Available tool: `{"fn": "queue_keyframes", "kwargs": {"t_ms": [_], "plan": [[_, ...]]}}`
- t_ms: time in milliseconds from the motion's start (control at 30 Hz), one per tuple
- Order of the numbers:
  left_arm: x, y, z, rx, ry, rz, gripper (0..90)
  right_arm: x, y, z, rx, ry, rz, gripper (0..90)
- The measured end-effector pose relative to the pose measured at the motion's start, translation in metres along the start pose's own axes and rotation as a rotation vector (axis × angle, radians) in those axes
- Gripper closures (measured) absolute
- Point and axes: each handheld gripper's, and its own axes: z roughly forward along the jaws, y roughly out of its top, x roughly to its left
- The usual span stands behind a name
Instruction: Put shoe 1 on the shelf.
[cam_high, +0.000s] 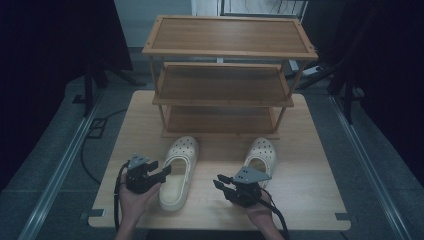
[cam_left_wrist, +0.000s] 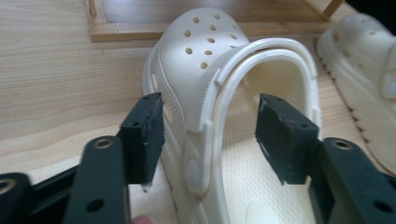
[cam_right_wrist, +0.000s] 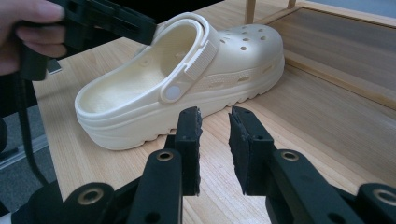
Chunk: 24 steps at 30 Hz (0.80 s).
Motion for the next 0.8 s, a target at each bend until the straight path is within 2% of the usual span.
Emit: {"fn": "queue_keyframes", "kwargs": {"t_ms": [200,300,467,633,800], "plan": [[-0.006,0.003,0.018,0.04,0.039,0.029,56.5,-0.002,0.0,-0.003,-0.004,-0.005,0.005,73.5],[-0.006,0.002,0.023,0.055,0.065,0.043,59.5,-0.004,0.0,-0.004,-0.008,-0.008,0.011,73.5],[-0.003,0.0,0.029,0.077,0.082,0.048,63.4,-0.003,0.0,-0.003,-0.006,-0.01,0.011,73.4],[-0.007,0.0,0.028,0.065,0.139,0.091,71.3,-0.001,0.0,-0.001,-0.001,-0.003,0.003,73.3],[-0.008,-0.001,0.028,0.047,0.161,0.09,73.9,-0.002,-0.001,0.0,0.002,-0.003,0.008,73.0]]}}
